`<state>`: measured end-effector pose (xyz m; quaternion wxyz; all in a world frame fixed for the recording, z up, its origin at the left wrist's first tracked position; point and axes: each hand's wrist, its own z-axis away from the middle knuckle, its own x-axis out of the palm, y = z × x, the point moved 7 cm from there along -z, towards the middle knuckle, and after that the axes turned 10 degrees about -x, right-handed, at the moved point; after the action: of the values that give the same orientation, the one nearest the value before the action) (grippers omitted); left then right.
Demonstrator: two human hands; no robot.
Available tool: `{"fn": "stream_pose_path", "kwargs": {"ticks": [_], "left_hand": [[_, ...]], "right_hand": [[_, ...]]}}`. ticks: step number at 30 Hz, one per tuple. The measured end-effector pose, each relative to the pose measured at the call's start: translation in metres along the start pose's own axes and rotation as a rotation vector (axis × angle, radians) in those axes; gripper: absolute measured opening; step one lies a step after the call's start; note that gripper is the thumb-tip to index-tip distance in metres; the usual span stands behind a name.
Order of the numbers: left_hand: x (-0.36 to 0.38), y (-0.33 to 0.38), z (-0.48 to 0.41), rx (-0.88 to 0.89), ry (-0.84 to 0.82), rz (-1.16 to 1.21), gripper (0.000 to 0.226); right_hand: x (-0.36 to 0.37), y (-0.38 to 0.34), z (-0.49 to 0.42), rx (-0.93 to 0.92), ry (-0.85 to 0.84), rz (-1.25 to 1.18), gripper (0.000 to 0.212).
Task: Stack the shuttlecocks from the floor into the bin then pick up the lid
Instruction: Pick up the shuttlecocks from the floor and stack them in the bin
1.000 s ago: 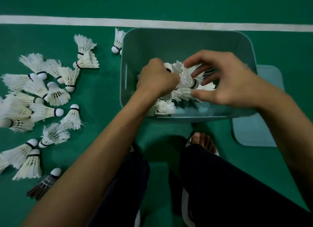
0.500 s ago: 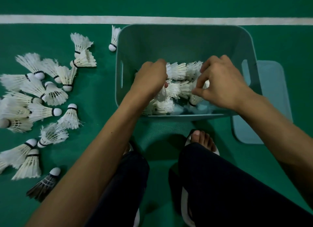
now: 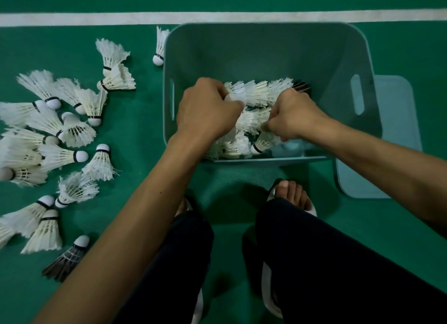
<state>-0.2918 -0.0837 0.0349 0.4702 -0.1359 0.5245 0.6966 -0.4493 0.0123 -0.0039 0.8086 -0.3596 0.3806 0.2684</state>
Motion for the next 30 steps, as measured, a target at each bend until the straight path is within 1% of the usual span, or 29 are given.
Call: {"fn": "stream_pose_path", "kwargs": {"ticks": [2, 4, 6, 8, 11, 13, 15, 16, 17, 19, 20, 22, 24, 26, 27, 28, 29, 30], "left_hand": [[0.0, 0.001, 0.002, -0.004, 0.003, 0.024, 0.021], [0.001, 0.0, 0.003, -0.007, 0.004, 0.05, 0.021], [0.002, -0.001, 0.005, -0.016, -0.008, 0.036, 0.019], [0.0, -0.004, 0.005, -0.025, -0.007, 0.005, 0.019], [-0.005, -0.005, 0.007, -0.017, 0.021, -0.004, 0.019], [-0.004, -0.007, 0.006, -0.021, 0.009, 0.021, 0.017], [0.0, -0.012, 0.003, -0.073, -0.032, 0.085, 0.016], [0.003, -0.015, 0.001, -0.125, -0.066, 0.17, 0.014], [0.005, -0.018, 0.0, -0.188, -0.113, 0.282, 0.013], [0.012, -0.021, 0.001, -0.3, -0.214, 0.486, 0.018], [0.015, -0.021, 0.002, -0.331, -0.253, 0.532, 0.021], [0.019, -0.021, 0.001, -0.315, -0.281, 0.491, 0.023], [0.018, -0.019, 0.0, -0.248, -0.255, 0.39, 0.024], [0.019, -0.018, -0.002, -0.197, -0.248, 0.31, 0.024], [0.02, -0.016, -0.002, -0.179, -0.256, 0.278, 0.025], [0.021, -0.014, -0.001, -0.163, -0.273, 0.25, 0.026], [0.023, -0.012, 0.0, -0.148, -0.295, 0.226, 0.026], [0.026, -0.011, 0.001, -0.136, -0.316, 0.208, 0.024]], "right_hand": [[0.0, -0.003, -0.002, -0.018, 0.031, 0.007, 0.013], [0.005, -0.006, -0.002, -0.037, 0.015, 0.049, 0.008], [0.006, -0.008, 0.0, -0.045, 0.002, 0.112, 0.011], [0.001, -0.011, 0.002, -0.056, 0.032, 0.156, 0.014], [-0.001, -0.013, 0.0, -0.051, 0.059, 0.123, 0.014], [0.012, -0.012, -0.003, 0.002, -0.029, -0.019, 0.013], [0.033, -0.009, -0.002, 0.11, -0.183, -0.234, 0.015], [0.042, -0.009, 0.0, 0.144, -0.266, -0.287, 0.016], [0.048, -0.009, 0.001, 0.148, -0.345, -0.291, 0.016], [0.054, -0.006, 0.003, 0.127, -0.475, -0.261, 0.012], [0.054, -0.004, 0.004, 0.122, -0.527, -0.258, 0.013], [0.046, 0.003, 0.005, 0.115, -0.603, -0.262, 0.02], [0.025, 0.012, 0.004, 0.115, -0.608, -0.198, 0.024], [-0.007, 0.02, 0.005, 0.101, -0.543, -0.095, 0.027], [-0.024, 0.022, 0.006, 0.082, -0.494, -0.099, 0.026], [-0.039, 0.023, 0.007, 0.061, -0.445, -0.166, 0.023], [-0.049, 0.02, 0.011, 0.037, -0.409, -0.285, 0.022], [-0.055, 0.014, 0.016, 0.016, -0.396, -0.423, 0.026]]}}
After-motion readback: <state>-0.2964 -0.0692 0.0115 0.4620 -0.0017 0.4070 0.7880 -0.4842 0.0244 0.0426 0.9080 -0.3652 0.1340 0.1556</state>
